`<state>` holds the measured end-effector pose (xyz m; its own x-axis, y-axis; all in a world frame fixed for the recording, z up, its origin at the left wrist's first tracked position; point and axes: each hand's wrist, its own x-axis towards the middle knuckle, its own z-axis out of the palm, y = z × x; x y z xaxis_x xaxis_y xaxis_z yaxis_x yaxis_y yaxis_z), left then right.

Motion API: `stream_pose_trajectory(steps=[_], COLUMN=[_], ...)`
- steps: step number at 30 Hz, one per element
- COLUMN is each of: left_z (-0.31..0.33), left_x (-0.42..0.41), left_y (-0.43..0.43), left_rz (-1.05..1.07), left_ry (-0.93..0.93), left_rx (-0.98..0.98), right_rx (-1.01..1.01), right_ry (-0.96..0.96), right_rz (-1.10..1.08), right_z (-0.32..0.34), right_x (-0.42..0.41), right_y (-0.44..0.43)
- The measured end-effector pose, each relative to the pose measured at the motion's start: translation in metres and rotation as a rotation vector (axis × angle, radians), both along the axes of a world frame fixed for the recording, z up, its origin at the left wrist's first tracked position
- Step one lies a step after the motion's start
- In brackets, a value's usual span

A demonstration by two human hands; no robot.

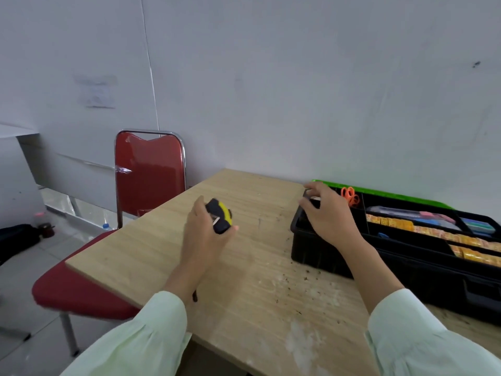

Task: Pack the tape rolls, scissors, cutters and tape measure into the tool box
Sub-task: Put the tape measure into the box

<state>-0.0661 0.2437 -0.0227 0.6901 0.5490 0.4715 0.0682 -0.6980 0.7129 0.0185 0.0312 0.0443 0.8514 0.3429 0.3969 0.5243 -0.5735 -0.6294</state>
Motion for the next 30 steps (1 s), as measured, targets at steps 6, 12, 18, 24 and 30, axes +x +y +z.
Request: stream_pose_trajectory(steps=[6,12,18,24,30], left_z=[0.047,0.074,0.091,0.098,0.09], left_x=[0.021,0.042,0.054,0.075,0.093], left_y=[-0.068,-0.105,-0.112,-0.106,-0.113], left_rz=[-0.324,-0.547,-0.546,-0.541,-0.419], left_ry=[-0.187,-0.139,0.055,0.083,0.109], left_rx=[-0.002,0.065,-0.129,-0.341,-0.08], right_rx=[0.238,0.455,0.557,0.71,0.69], right_ry=[0.17,0.285,0.185,0.208,0.192], right_rz=[0.113,0.092,-0.082,-0.183,-0.22], right_z=[0.019,0.031,0.032,0.025,0.026], right_x=[-0.003,0.006,0.021,0.03,0.036], right_y=[-0.012,-0.025,-0.043,-0.047,-0.062])
